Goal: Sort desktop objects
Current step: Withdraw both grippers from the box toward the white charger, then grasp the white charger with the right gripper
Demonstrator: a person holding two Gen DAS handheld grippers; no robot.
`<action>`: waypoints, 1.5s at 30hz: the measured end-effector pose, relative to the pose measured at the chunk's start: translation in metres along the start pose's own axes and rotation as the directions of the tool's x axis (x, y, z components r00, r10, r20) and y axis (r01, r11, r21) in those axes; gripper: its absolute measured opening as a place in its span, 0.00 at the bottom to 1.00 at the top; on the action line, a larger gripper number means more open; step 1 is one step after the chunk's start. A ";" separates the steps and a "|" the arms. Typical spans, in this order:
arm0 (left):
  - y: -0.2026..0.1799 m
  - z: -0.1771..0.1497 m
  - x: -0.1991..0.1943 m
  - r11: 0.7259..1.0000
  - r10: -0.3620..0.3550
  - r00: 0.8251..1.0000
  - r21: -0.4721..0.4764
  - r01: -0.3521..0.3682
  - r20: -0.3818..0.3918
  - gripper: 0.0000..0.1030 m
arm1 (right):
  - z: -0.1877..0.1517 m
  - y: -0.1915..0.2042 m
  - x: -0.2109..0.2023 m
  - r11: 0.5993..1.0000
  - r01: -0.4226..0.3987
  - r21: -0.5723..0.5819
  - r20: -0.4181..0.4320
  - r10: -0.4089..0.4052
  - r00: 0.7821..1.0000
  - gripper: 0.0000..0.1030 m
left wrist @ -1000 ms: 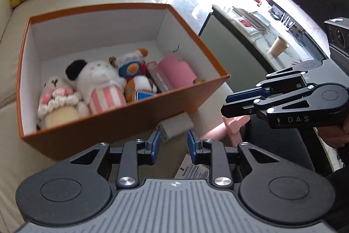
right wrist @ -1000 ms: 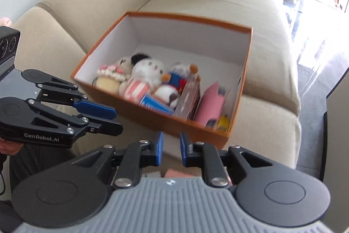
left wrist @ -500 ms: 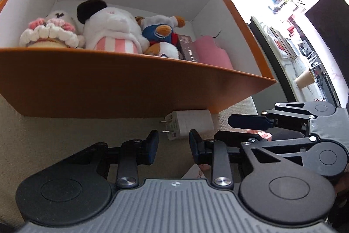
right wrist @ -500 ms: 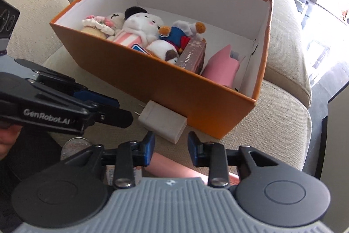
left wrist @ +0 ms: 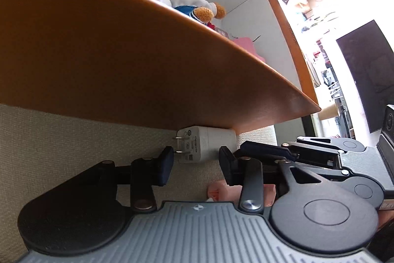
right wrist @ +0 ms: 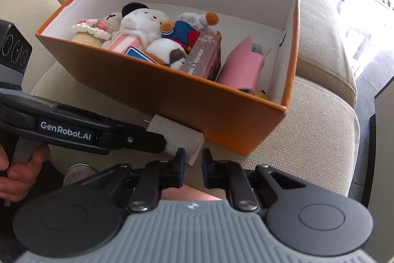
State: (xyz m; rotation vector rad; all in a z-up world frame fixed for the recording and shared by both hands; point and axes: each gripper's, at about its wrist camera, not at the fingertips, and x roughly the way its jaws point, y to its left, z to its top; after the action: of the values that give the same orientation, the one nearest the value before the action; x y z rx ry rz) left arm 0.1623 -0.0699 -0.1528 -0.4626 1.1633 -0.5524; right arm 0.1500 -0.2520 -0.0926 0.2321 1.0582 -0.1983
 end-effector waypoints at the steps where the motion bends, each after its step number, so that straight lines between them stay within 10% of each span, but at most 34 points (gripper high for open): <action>1: -0.001 -0.001 -0.001 1.000 -0.003 1.000 0.011 0.003 0.009 0.43 | 0.000 -0.001 0.000 1.000 -0.008 0.005 0.001 0.008 1.000 0.14; 24: -0.074 -0.001 -0.007 0.966 -0.077 0.997 0.250 0.073 0.006 0.36 | -0.011 -0.011 -0.028 0.947 0.057 -0.316 0.043 -0.046 0.998 0.33; 38: -0.074 -0.008 -0.044 0.947 0.050 0.997 0.313 -0.067 0.064 0.36 | -0.011 -0.012 -0.014 0.988 0.011 0.151 0.029 -0.015 0.999 0.43; 45: -0.074 -0.006 -0.051 0.928 0.120 0.989 0.344 -0.143 0.088 0.36 | 0.002 -0.003 -0.001 0.983 0.070 0.170 0.001 -0.071 0.997 0.43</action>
State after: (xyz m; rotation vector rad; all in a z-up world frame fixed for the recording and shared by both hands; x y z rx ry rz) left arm 0.1293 -0.0959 -0.0736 -0.0938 0.9980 -0.6081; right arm 0.1502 -0.2558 -0.0912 0.3481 1.0437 -0.3540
